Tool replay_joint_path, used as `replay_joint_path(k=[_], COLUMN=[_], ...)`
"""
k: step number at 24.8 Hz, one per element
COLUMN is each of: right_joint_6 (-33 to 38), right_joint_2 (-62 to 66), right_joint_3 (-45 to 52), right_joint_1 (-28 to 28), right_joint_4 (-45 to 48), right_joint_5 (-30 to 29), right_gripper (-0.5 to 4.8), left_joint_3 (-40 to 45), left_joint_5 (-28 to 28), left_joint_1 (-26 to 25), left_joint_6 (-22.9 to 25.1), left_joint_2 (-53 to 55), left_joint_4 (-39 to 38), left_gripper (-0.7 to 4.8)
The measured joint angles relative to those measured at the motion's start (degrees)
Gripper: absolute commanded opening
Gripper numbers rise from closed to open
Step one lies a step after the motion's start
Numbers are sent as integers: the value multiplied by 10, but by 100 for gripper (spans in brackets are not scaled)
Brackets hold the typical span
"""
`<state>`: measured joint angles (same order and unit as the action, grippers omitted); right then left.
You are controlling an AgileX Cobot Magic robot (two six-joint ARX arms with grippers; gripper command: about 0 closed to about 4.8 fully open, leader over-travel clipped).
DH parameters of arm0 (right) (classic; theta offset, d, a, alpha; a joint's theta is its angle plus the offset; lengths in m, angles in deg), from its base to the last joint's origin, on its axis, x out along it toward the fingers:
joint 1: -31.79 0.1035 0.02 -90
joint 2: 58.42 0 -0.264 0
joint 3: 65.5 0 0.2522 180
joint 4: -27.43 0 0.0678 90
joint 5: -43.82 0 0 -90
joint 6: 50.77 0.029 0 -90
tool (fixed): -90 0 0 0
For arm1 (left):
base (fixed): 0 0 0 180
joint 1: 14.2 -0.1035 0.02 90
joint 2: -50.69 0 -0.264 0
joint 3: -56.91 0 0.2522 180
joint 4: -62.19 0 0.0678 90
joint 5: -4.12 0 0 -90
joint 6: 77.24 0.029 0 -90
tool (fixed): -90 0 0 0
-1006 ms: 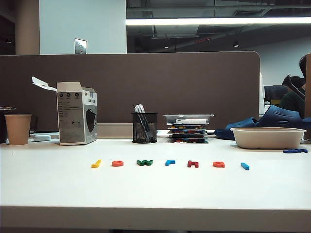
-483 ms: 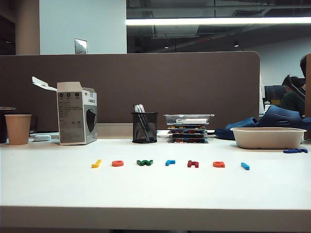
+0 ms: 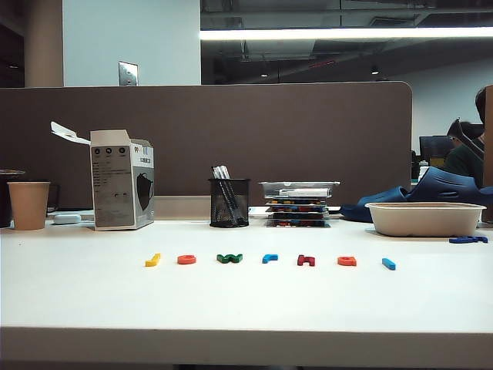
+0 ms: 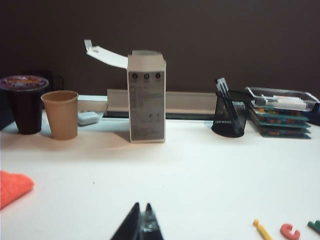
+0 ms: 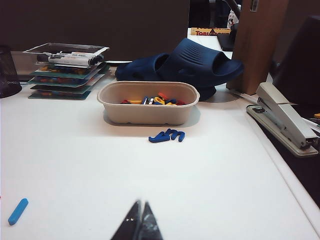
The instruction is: Select the appropriate letters from the row of letter magnets placed on the table to arrange into the word "car".
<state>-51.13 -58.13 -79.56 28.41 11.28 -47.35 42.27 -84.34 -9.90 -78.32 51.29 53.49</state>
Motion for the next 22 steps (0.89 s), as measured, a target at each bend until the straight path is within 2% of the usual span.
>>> replay_joint_path(k=[5,8,11,12,19,22], right_joint_6=[0,0,0,0,0,0], right_joint_2=[0,0,0,0,0,0], right_joint_3=[0,0,0,0,0,0], right_joint_1=[0,0,0,0,0,0], right_joint_4=[0,0,0,0,-38,-39], right_joint_5=[0,0,0,0,0,0], right_gripper=[-1,-1,-1,-1,-1,-1], left_joint_3=[-49,-153,-266,-289,-568,-736], left_joint_5=[47,78,89,89,140,170], left_joint_1=[0,0,0,0,0,0], left_joint_6=[-4,-45,-65,-65,-125,-181], left_joint_2=[0,0,4,7,204,314], left_joint_4=[-22,-117,-240,-258,-443,-547], left_gripper=[-6,-6,-6,-6,-6,-6])
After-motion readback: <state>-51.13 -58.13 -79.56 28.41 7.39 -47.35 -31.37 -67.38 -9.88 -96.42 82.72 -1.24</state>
